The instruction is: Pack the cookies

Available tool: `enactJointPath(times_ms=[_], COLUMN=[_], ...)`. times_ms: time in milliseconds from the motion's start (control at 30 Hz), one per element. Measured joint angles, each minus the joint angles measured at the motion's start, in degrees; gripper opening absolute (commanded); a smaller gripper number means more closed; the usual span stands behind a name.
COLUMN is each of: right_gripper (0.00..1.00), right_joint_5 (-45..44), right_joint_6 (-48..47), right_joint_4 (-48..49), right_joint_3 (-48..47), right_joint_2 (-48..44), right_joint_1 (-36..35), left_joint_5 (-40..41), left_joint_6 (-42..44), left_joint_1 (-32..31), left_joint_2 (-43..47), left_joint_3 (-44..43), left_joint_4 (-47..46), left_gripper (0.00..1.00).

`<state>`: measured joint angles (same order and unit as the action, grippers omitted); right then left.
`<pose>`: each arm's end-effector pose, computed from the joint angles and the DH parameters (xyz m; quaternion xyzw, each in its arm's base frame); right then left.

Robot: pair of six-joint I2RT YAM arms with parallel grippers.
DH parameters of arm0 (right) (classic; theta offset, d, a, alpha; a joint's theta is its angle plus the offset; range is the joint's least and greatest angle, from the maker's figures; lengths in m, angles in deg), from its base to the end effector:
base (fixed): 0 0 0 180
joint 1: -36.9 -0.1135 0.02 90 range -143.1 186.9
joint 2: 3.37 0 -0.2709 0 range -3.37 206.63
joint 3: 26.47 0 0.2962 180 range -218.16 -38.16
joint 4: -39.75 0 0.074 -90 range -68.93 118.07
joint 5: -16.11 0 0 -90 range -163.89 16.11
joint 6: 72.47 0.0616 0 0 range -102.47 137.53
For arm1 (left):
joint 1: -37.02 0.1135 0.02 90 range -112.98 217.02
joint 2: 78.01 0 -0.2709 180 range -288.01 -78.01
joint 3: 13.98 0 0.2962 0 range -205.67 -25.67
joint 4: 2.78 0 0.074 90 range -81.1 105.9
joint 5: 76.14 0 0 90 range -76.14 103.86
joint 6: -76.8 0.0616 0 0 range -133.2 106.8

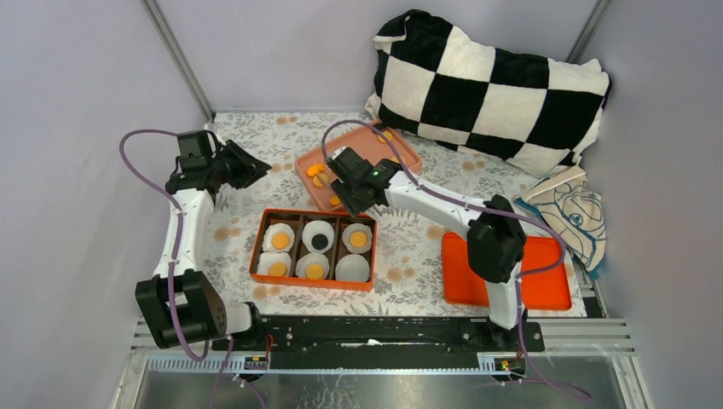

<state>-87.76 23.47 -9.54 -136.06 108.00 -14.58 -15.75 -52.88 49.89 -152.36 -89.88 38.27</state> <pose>0.3222 0.3811 0.2525 -0.3251 0.8786 0.0591 0.3448 0.3396 0.0464 0.3012 -0.2894 0.8323 -0.3204 0.3476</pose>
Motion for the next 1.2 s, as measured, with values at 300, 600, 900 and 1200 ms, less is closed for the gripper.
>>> enactJointPath(times_ms=[300,600,900,1200], right_gripper=[0.56,0.54,0.15,0.04], right_joint_5=[3.0,6.1,10.1,8.4], right_joint_6=[-1.0,-1.4,-1.5,-1.2], right_joint_4=[-0.9,-0.9,-1.6,-1.4], right_joint_3=[0.0,-5.5,-8.5,-3.9], right_joint_2=[3.6,9.8,13.2,7.0], right_joint_1=[-0.3,0.7,2.6,3.0], left_joint_5=[0.0,0.0,0.0,0.0], left_joint_6=[0.3,0.3,0.7,0.7], left_joint_1=[0.0,0.0,0.0,0.0], left_joint_2=[-1.2,-1.8,-1.8,-1.8], left_joint_3=[0.0,0.3,0.4,0.4], left_joint_4=[0.0,-0.2,-0.2,-0.2], left_gripper=[0.30,0.30,0.30,0.30])
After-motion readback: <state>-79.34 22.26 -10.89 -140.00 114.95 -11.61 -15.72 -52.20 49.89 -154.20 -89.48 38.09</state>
